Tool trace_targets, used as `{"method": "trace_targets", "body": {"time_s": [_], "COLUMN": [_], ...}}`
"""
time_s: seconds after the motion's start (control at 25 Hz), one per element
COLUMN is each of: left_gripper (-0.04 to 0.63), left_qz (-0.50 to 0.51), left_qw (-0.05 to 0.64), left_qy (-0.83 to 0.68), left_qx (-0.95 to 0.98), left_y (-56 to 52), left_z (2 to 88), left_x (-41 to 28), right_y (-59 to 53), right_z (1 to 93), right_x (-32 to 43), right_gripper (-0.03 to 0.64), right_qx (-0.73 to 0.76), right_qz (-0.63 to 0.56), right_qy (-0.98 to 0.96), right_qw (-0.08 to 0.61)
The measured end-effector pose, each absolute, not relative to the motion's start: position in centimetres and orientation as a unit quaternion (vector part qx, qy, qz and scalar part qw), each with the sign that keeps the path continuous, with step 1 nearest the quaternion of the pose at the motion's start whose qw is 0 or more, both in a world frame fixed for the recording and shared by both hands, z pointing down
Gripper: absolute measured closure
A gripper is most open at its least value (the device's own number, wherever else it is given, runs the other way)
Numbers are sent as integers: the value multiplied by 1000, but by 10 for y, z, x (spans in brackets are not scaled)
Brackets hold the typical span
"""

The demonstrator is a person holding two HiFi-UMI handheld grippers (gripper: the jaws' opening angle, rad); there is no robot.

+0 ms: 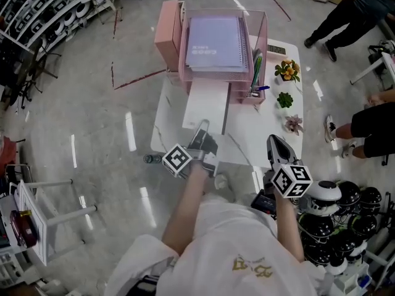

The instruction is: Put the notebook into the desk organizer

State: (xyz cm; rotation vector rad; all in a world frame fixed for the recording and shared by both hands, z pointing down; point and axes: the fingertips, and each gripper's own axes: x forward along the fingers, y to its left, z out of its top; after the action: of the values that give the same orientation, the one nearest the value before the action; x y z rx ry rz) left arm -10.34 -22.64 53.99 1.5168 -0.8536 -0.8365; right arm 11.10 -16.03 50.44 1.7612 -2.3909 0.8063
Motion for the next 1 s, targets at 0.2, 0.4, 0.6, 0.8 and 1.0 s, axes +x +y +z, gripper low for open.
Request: {"method": "trace_targets", "body": {"time_s": [0.2, 0.4, 0.6, 0.8, 1.0], "left_gripper": [568, 568, 568, 568, 568], "left_qz": [-368, -369, -365, -365, -369], "left_qw": [579, 579, 584, 584, 586], "left_qy": [-357, -359, -368, -377, -377], "left_qx": [633, 632, 625, 620, 614], "left_y": [-230, -237, -246, -260, -274], "left_z": [542, 546, 548, 555, 557], "left_x": [-102, -104, -107, -105, -99], "right_y": [-161, -170, -182, -198, -213], "right_z": [505, 505, 505, 507, 514], "right_x": [109, 105, 98, 97, 104], "right_gripper": [606, 606, 606, 606, 606], "right_qx": [574, 571, 563, 558, 557], "right_qz": [261, 260, 263, 264, 271], "right_qy": [-776, -778, -782, -786, -784], "right_qw": [36, 33, 33, 30, 31]}}
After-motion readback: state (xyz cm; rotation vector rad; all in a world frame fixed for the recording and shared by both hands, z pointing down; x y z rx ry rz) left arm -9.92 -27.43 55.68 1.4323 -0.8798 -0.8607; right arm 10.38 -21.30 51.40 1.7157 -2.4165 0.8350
